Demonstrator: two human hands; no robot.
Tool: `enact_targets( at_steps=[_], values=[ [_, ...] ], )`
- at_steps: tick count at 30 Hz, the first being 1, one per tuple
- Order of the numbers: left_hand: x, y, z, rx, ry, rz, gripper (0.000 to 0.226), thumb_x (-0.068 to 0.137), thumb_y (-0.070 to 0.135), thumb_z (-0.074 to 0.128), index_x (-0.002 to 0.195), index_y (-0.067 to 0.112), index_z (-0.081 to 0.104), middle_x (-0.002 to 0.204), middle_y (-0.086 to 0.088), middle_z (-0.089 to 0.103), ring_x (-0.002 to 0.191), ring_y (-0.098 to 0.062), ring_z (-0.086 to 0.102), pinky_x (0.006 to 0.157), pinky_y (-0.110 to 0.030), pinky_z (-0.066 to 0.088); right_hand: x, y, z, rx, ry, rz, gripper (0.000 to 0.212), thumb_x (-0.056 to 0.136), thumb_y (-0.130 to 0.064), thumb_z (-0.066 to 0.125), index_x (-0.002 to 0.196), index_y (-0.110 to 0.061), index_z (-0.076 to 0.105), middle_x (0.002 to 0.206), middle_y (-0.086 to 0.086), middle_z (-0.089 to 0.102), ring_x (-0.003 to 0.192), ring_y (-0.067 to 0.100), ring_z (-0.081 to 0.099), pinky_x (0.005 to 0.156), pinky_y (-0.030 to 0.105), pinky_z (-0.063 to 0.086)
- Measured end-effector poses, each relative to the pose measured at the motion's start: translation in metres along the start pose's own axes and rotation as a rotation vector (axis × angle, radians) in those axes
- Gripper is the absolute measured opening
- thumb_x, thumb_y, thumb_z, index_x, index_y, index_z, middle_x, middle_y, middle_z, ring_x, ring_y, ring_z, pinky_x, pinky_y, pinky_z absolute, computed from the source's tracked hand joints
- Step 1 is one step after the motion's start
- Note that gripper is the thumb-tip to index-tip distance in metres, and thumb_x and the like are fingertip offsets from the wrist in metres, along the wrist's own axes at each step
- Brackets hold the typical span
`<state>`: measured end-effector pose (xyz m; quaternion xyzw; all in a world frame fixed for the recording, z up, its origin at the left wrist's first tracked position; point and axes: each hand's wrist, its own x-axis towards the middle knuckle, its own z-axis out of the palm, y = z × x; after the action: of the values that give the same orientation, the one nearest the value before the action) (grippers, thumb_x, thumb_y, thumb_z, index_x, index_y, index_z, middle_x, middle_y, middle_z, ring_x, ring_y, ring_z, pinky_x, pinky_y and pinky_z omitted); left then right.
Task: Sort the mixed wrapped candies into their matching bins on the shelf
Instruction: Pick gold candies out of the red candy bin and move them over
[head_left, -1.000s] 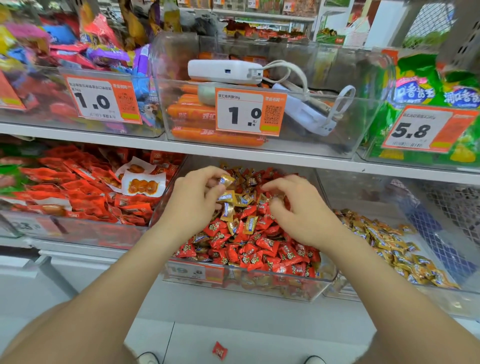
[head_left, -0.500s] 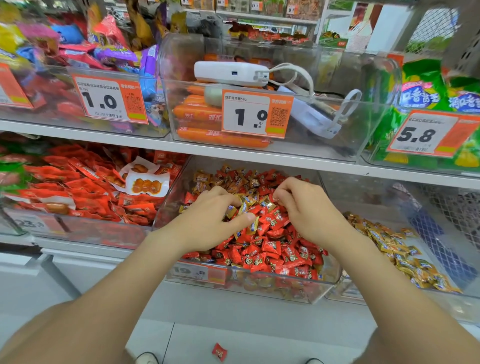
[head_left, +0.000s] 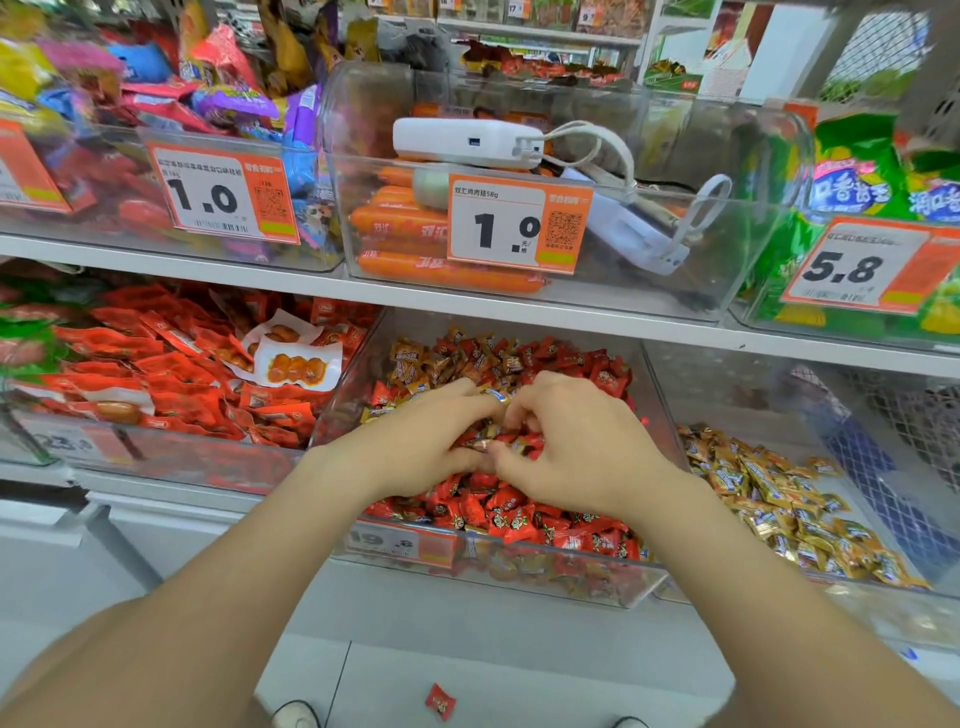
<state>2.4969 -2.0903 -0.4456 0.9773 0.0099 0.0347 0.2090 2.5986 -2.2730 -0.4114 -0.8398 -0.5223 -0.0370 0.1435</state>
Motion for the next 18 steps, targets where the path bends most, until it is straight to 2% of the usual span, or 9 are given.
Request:
enact_targets(
  at_steps=[2, 3, 6, 7, 9, 11, 12, 14, 18],
  values=[
    [-0.002, -0.001, -0.001, -0.016, 0.049, -0.005, 0.025, 0.100, 0.037, 0.066, 0.124, 0.032, 0.059, 0.107, 0.010, 0.049, 0.102, -0.014, 0.055, 0.091, -0.037, 0.046, 0.002, 0.000, 0.005, -0.097, -0.072, -0.026, 0.042, 0.086, -0.071, 0.062, 0.099, -0.032, 0.071, 0.098, -0.012, 0.058, 0.090, 0.014, 0.060, 0.069, 0.035, 0.050],
    [-0.004, -0.002, -0.001, -0.038, 0.077, -0.023, 0.018, 0.102, 0.036, 0.064, 0.119, 0.032, 0.060, 0.105, 0.010, 0.051, 0.099, -0.012, 0.055, 0.089, -0.037, 0.046, 0.003, 0.001, 0.006, -0.104, -0.084, -0.030, 0.042, 0.087, -0.071, 0.064, 0.100, -0.033, 0.072, 0.100, -0.012, 0.059, 0.092, 0.014, 0.059, 0.070, 0.035, 0.049],
    [-0.012, -0.001, -0.008, -0.159, 0.160, -0.105, 0.012, 0.109, 0.036, 0.052, 0.112, 0.026, 0.058, 0.093, 0.003, 0.061, 0.075, -0.010, 0.054, 0.071, -0.035, 0.045, 0.004, 0.004, 0.005, -0.042, -0.068, -0.031, 0.021, 0.088, -0.054, 0.070, 0.092, -0.033, 0.073, 0.095, -0.015, 0.057, 0.093, 0.011, 0.059, 0.070, 0.034, 0.049],
    [-0.014, 0.000, -0.011, -0.197, 0.173, -0.135, 0.014, 0.110, 0.037, 0.049, 0.110, 0.026, 0.058, 0.089, -0.001, 0.063, 0.067, -0.013, 0.053, 0.066, -0.036, 0.045, 0.004, 0.006, 0.005, -0.037, -0.062, -0.031, 0.014, 0.087, -0.047, 0.070, 0.093, -0.034, 0.074, 0.096, -0.016, 0.059, 0.096, 0.011, 0.061, 0.072, 0.035, 0.051],
    [-0.019, 0.002, -0.017, -0.238, 0.189, -0.192, 0.017, 0.110, 0.038, 0.046, 0.110, 0.027, 0.059, 0.092, -0.007, 0.067, 0.064, -0.018, 0.054, 0.064, -0.038, 0.048, 0.003, 0.007, 0.004, -0.039, -0.075, -0.039, 0.023, 0.084, -0.040, 0.067, 0.105, -0.036, 0.075, 0.104, -0.017, 0.061, 0.101, 0.011, 0.062, 0.076, 0.036, 0.055],
    [-0.020, 0.002, -0.019, -0.297, 0.231, -0.258, 0.019, 0.109, 0.036, 0.047, 0.104, 0.028, 0.063, 0.088, -0.007, 0.067, 0.058, -0.013, 0.052, 0.057, -0.029, 0.044, 0.003, 0.007, 0.005, -0.049, -0.099, -0.052, 0.029, 0.083, -0.045, 0.068, 0.111, -0.038, 0.074, 0.105, -0.018, 0.058, 0.102, 0.011, 0.061, 0.075, 0.035, 0.054],
    [-0.021, 0.002, -0.019, -0.326, 0.269, -0.290, 0.020, 0.107, 0.032, 0.047, 0.098, 0.028, 0.064, 0.081, -0.007, 0.066, 0.052, -0.011, 0.047, 0.050, -0.026, 0.040, 0.003, 0.006, 0.005, -0.057, -0.109, -0.061, 0.027, 0.084, -0.051, 0.070, 0.108, -0.038, 0.075, 0.102, -0.018, 0.056, 0.100, 0.011, 0.060, 0.073, 0.034, 0.052],
    [-0.021, 0.002, -0.020, -0.351, 0.357, -0.348, 0.026, 0.103, 0.031, 0.047, 0.086, 0.023, 0.065, 0.068, -0.008, 0.063, 0.048, -0.012, 0.044, 0.049, -0.026, 0.038, 0.005, 0.006, 0.008, -0.079, -0.113, -0.077, 0.025, 0.086, -0.059, 0.073, 0.097, -0.037, 0.076, 0.097, -0.016, 0.053, 0.095, 0.011, 0.058, 0.069, 0.032, 0.046],
    [-0.024, -0.003, -0.018, -0.268, 0.445, -0.361, 0.060, 0.107, 0.054, 0.046, 0.074, 0.007, 0.064, 0.057, -0.014, 0.058, 0.044, -0.013, 0.044, 0.052, -0.031, 0.037, 0.005, 0.002, 0.005, -0.023, -0.045, -0.042, 0.024, 0.090, -0.046, 0.063, 0.077, -0.026, 0.064, 0.083, -0.011, 0.054, 0.082, 0.014, 0.058, 0.062, 0.032, 0.043]
  ],
)
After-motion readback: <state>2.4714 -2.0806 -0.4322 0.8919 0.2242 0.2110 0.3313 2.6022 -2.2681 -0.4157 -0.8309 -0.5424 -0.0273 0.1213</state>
